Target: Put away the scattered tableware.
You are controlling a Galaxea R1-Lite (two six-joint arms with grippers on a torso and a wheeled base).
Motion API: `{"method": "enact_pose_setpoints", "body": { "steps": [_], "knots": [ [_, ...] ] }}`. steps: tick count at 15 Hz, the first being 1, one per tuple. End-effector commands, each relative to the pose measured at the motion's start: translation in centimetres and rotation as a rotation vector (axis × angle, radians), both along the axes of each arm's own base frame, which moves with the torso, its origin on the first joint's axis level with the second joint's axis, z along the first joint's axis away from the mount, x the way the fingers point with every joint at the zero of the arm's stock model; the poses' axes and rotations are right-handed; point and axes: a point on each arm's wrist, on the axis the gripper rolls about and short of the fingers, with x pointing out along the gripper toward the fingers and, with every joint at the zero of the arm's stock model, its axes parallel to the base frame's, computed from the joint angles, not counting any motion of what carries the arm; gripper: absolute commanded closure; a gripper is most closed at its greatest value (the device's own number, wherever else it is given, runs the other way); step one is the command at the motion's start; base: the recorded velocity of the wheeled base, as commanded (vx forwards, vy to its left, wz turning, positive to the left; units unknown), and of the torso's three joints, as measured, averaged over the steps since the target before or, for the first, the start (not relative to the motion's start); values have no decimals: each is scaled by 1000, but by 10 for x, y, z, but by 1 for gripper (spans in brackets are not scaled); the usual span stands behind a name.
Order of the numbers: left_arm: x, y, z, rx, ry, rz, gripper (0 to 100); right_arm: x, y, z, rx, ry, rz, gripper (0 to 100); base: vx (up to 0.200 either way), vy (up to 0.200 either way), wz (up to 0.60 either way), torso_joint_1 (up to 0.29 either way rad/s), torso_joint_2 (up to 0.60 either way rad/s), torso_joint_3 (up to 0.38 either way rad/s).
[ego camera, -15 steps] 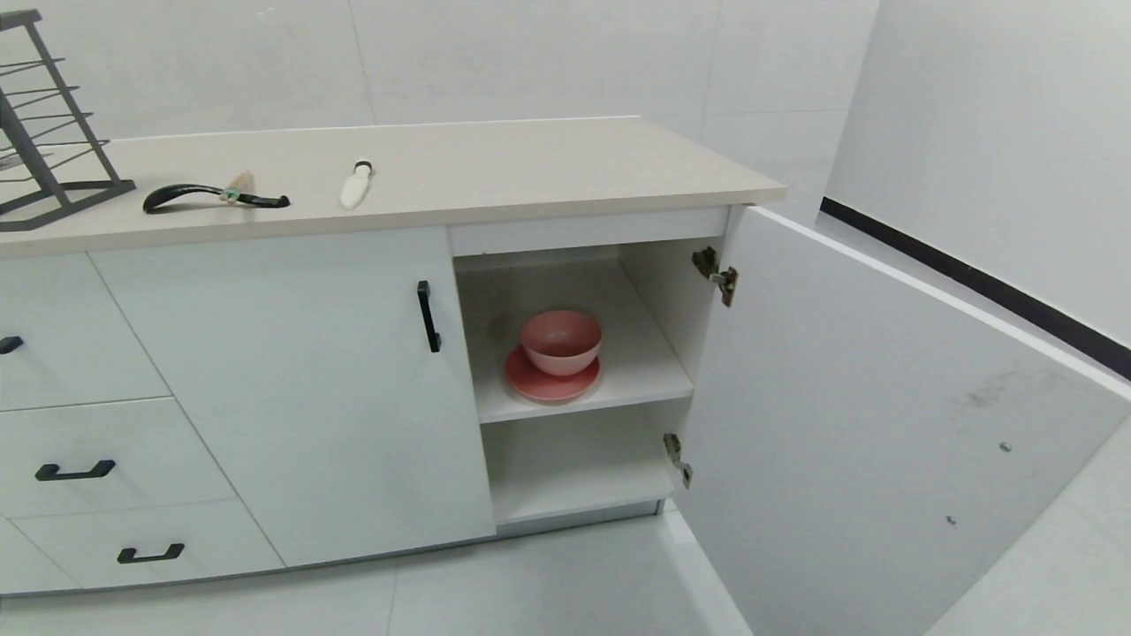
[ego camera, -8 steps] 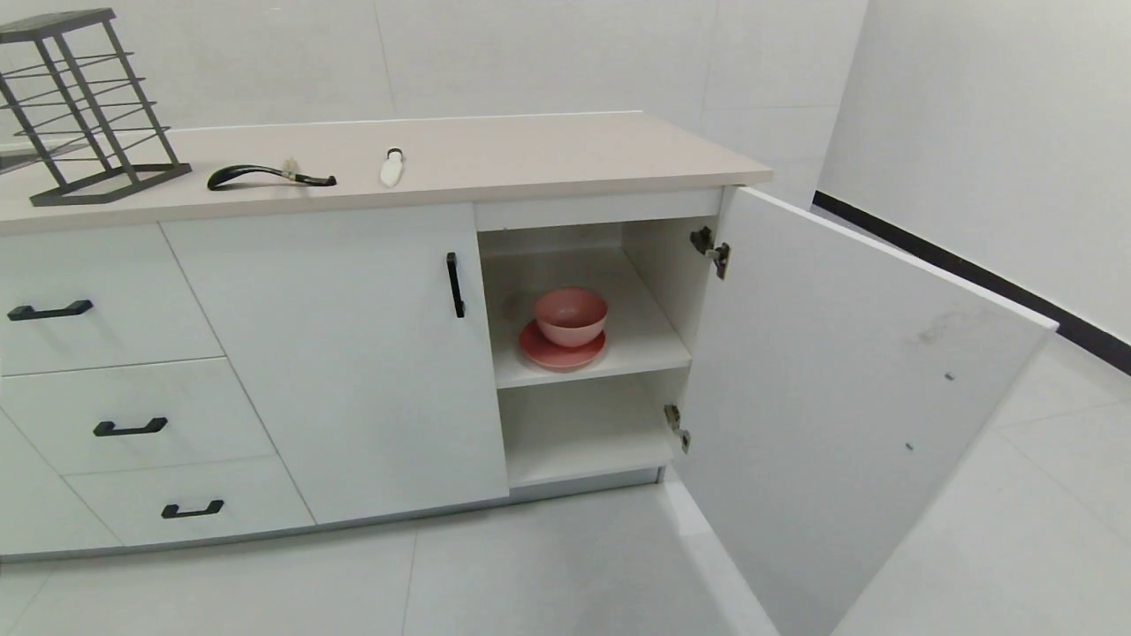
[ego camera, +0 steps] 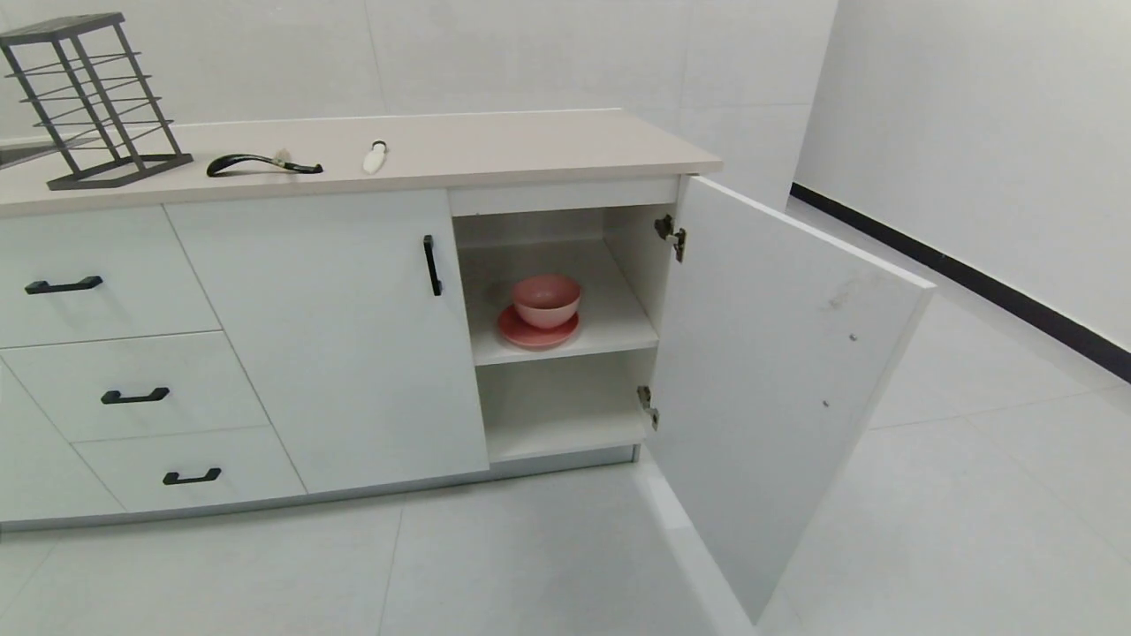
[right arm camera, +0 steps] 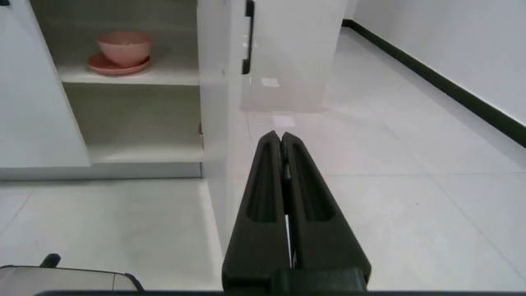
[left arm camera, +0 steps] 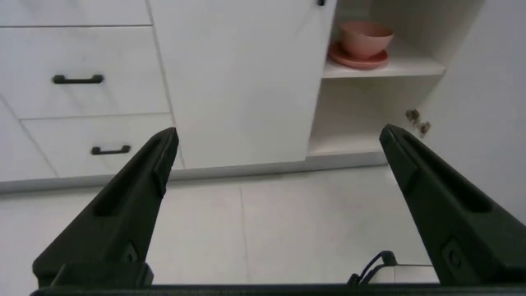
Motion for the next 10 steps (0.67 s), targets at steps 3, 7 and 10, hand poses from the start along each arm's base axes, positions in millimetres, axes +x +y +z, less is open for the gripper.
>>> {"method": "enact_pose_setpoints", "body": {
  "steps": [3,7,10],
  "knots": [
    [0,0,0,-3,-2,0,0,0,0,0,-1,3,1,100,0,-200,0,1,1,1],
    [0,0,0,1,-2,0,0,1,1,6,1,-73,33,100,0,-200,0,2,4,5],
    [0,0,0,10,-2,-4,0,-12,3,49,-5,-238,84,100,0,0,0,0,0,0]
  ]
}}
